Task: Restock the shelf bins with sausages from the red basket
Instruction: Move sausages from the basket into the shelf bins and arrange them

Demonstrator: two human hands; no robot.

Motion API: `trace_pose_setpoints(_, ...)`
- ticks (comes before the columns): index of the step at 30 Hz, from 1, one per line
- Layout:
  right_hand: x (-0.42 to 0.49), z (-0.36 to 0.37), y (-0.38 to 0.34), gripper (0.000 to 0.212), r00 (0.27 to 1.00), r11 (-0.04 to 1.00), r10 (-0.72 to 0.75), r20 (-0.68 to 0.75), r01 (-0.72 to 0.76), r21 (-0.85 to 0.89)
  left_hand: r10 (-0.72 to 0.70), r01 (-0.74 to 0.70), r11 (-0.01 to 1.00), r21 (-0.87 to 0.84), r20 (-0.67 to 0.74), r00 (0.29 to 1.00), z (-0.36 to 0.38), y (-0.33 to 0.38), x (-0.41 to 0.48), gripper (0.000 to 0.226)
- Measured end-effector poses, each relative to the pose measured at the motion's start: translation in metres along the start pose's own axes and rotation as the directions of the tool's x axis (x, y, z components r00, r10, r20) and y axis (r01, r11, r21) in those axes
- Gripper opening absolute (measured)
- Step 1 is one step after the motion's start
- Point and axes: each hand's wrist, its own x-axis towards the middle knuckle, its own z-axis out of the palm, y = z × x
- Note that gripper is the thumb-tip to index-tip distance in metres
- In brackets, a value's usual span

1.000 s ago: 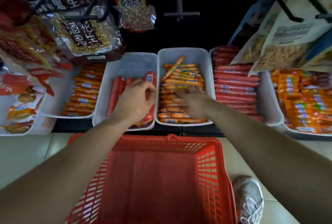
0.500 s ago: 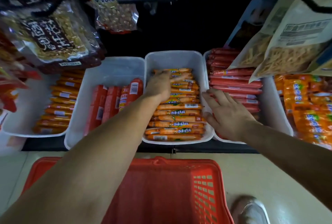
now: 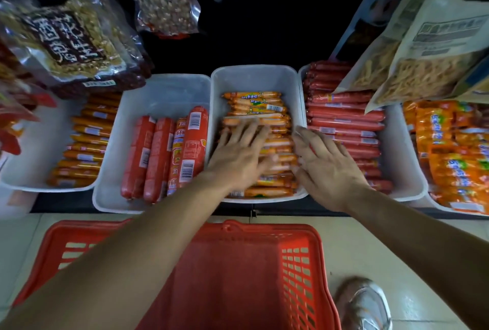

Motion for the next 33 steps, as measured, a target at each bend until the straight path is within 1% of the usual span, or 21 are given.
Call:
trace_pose_setpoints(2, 0.000, -0.001, 0.001, 0.071, 1.000, 1.000, 0.001, -0.001, -0.001, 0.000, 0.002, -0.002, 1.000, -0.025, -0.027, 1.000, -0.009, -0.012, 0.028, 0.072)
trace_pose_setpoints(5, 0.000, 0.002, 0.000, 0.069, 1.000, 1.000, -0.003, -0.019, 0.003, 0.001, -0.029, 0.028, 1.000, 0.004, 0.033, 0.999, -0.018, -0.024, 0.060, 0.070)
trace_pose_setpoints(6, 0.000, 0.003, -0.001, 0.069, 1.000, 1.000, -0.003, -0.019, 0.003, 0.007, -0.032, 0.031, 0.999, 0.020, 0.031, 0.999, -0.020, -0.021, 0.061, 0.071)
trace_pose_setpoints(10, 0.000, 0.003, 0.000, 0.068, 0.999, 0.999, -0.005, -0.036, 0.007, 0.047, -0.006, 0.007, 1.000, 0.019, -0.073, 0.997, -0.015, -0.003, 0.018, 0.074)
trace_pose_setpoints(13, -0.001, 0.005, -0.001, 0.068, 0.998, 0.998, -0.004, -0.055, 0.008, 0.066, 0.054, -0.049, 0.993, 0.111, -0.048, 0.997, 0.000, -0.002, -0.002, 0.082)
trace_pose_setpoints(15, -0.001, 0.006, 0.000, 0.069, 0.998, 0.997, -0.001, -0.060, 0.005, 0.071, 0.055, -0.049, 0.993, 0.107, -0.063, 0.996, -0.004, -0.013, 0.021, 0.079)
trace_pose_setpoints(17, -0.001, 0.007, 0.001, 0.069, 0.998, 0.997, 0.000, -0.066, 0.005, 0.077, 0.016, -0.010, 0.997, 0.079, -0.075, 0.997, -0.015, -0.022, 0.050, 0.075)
trace_pose_setpoints(20, -0.001, 0.008, 0.002, 0.069, 0.998, 0.997, -0.005, -0.063, 0.010, 0.082, -0.001, 0.013, 0.991, 0.132, -0.087, 0.996, -0.029, -0.028, 0.070, 0.083)
trace_pose_setpoints(23, 0.001, 0.008, 0.001, 0.068, 0.998, 0.997, -0.008, -0.059, 0.013, 0.078, -0.010, 0.014, 0.999, 0.029, -0.106, 0.994, -0.026, -0.015, 0.043, 0.090)
trace_pose_setpoints(24, 0.002, 0.007, 0.002, 0.068, 0.998, 0.997, -0.007, -0.058, 0.011, 0.075, -0.013, 0.015, 1.000, 0.021, -0.093, 0.996, -0.020, -0.010, 0.031, 0.090)
trace_pose_setpoints(26, 0.001, 0.008, 0.001, 0.067, 0.998, 0.997, -0.013, -0.067, 0.018, 0.072, -0.028, 0.030, 0.998, 0.059, -0.032, 0.999, -0.004, -0.007, 0.016, 0.090)
trace_pose_setpoints(28, 0.000, 0.008, 0.001, 0.066, 0.997, 0.997, -0.011, -0.076, 0.017, 0.072, -0.061, 0.061, 0.998, 0.029, 0.001, 0.998, 0.002, -0.013, 0.024, 0.088)
trace_pose_setpoints(31, 0.000, 0.010, 0.002, 0.065, 0.996, 0.997, -0.008, -0.088, 0.015, 0.075, -0.112, 0.110, 0.993, -0.029, -0.054, 0.992, -0.007, -0.024, 0.058, 0.076)
trace_pose_setpoints(33, 0.000, 0.012, 0.002, 0.065, 0.996, 0.997, -0.009, -0.092, 0.016, 0.074, -0.086, 0.088, 0.996, 0.035, -0.062, 0.994, -0.015, -0.029, 0.074, 0.069)
